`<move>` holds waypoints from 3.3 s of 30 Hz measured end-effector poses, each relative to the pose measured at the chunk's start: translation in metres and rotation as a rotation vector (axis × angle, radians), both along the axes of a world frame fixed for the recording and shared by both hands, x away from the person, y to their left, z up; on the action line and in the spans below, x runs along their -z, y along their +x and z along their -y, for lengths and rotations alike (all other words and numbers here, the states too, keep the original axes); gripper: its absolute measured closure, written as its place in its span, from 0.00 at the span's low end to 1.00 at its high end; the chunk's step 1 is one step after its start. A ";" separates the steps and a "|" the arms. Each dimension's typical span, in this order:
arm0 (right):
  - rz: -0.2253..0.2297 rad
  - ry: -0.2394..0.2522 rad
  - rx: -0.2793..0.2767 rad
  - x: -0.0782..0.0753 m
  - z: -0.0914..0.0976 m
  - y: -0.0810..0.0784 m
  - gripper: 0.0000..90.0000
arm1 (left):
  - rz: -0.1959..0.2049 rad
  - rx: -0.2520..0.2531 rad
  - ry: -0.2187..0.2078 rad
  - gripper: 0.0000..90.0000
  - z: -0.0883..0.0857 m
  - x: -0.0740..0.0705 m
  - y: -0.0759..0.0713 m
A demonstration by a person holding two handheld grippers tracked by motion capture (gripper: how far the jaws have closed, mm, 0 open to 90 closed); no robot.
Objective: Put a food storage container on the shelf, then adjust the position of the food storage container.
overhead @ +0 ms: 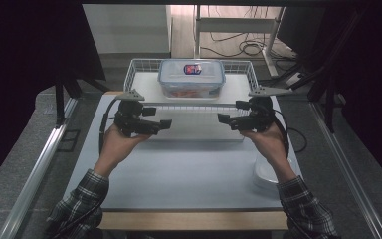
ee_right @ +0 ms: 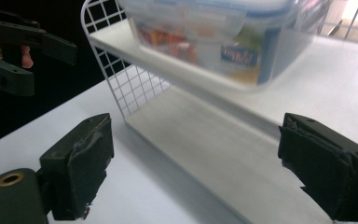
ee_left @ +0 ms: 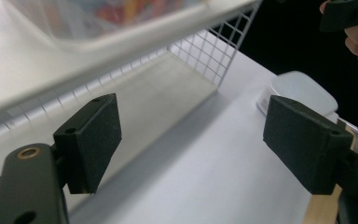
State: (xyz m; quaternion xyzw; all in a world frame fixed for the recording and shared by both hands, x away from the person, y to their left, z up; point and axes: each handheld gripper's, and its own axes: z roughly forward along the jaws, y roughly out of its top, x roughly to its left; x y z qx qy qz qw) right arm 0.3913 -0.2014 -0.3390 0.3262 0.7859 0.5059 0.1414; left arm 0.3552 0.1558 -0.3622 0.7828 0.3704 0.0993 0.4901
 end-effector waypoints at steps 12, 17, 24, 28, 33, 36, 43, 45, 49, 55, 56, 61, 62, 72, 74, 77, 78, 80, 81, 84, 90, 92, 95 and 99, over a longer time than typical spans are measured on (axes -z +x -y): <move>0.010 -0.025 0.001 0.033 0.010 -0.030 0.07 | 0.019 0.003 0.029 0.12 0.003 0.026 -0.037; 0.005 -0.026 -0.009 0.047 0.009 -0.042 0.07 | 0.018 -0.001 0.036 0.11 0.006 0.043 -0.051; 0.019 -0.050 -0.015 0.061 0.010 -0.055 0.07 | 0.026 -0.012 0.061 0.08 0.008 0.063 -0.068; 0.029 -0.067 -0.013 0.067 0.011 -0.062 0.07 | 0.057 -0.040 0.020 0.07 0.003 0.077 -0.079; 0.025 -0.080 -0.014 0.080 0.012 -0.073 0.08 | 0.044 -0.061 -0.019 0.07 -0.004 0.095 -0.090; 0.024 -0.085 -0.012 0.088 0.014 -0.080 0.08 | 0.050 -0.072 0.006 0.06 -0.006 0.105 -0.095; 0.015 -0.069 -0.009 0.100 0.015 -0.091 0.08 | 0.072 -0.089 0.050 0.07 -0.008 0.123 -0.106; 0.003 -0.079 -0.009 0.105 0.015 -0.093 0.08 | 0.066 -0.082 0.057 0.07 -0.008 0.127 -0.109; -0.022 -0.101 -0.009 0.117 0.015 -0.094 0.08 | 0.054 -0.089 0.089 0.07 -0.009 0.135 -0.113; -0.055 -0.116 0.006 0.122 0.019 -0.093 0.05 | 0.048 -0.099 0.083 0.06 -0.012 0.141 -0.113; -0.059 -0.116 0.014 0.121 0.020 -0.092 0.04 | 0.049 -0.101 0.083 0.06 -0.013 0.142 -0.113; -0.072 -0.101 0.066 0.118 0.033 -0.089 0.02 | 0.049 -0.109 0.088 0.06 -0.013 0.145 -0.112; -0.079 -0.098 0.077 0.117 0.036 -0.089 0.02 | 0.047 -0.107 0.088 0.06 -0.013 0.146 -0.112; -0.106 -0.138 0.208 0.112 0.078 -0.084 0.47 | 0.036 -0.112 0.089 0.06 -0.014 0.151 -0.110; -0.119 -0.138 0.223 0.111 0.087 -0.083 0.55 | 0.034 -0.114 0.092 0.06 -0.014 0.152 -0.109; -0.108 -0.145 0.237 0.109 0.099 -0.083 0.69 | 0.031 -0.115 0.095 0.06 -0.015 0.153 -0.109; -0.100 -0.154 0.244 0.108 0.103 -0.083 0.74 | 0.032 -0.116 0.095 0.06 -0.015 0.154 -0.109; -0.090 -0.165 0.258 0.107 0.109 -0.083 0.84 | 0.029 -0.116 0.095 0.06 -0.015 0.155 -0.108; -0.090 -0.168 0.263 0.106 0.112 -0.083 0.88 | 0.029 -0.117 0.095 0.06 -0.015 0.155 -0.108; -0.084 -0.193 0.274 0.107 0.120 -0.083 0.99 | 0.030 -0.117 0.096 0.06 -0.015 0.155 -0.108; -0.072 -0.220 0.336 0.106 0.139 -0.082 0.99 | 0.024 -0.118 0.100 0.07 -0.015 0.157 -0.108; -0.068 -0.215 0.365 0.105 0.147 -0.082 0.99 | 0.026 -0.118 0.097 0.07 -0.016 0.156 -0.108; -0.079 -0.208 0.408 0.105 0.160 -0.082 0.99 | 0.018 -0.118 0.093 0.07 -0.016 0.157 -0.107; -0.095 -0.212 0.476 0.106 0.176 -0.083 0.99 | 0.015 -0.120 0.091 0.07 -0.016 0.158 -0.107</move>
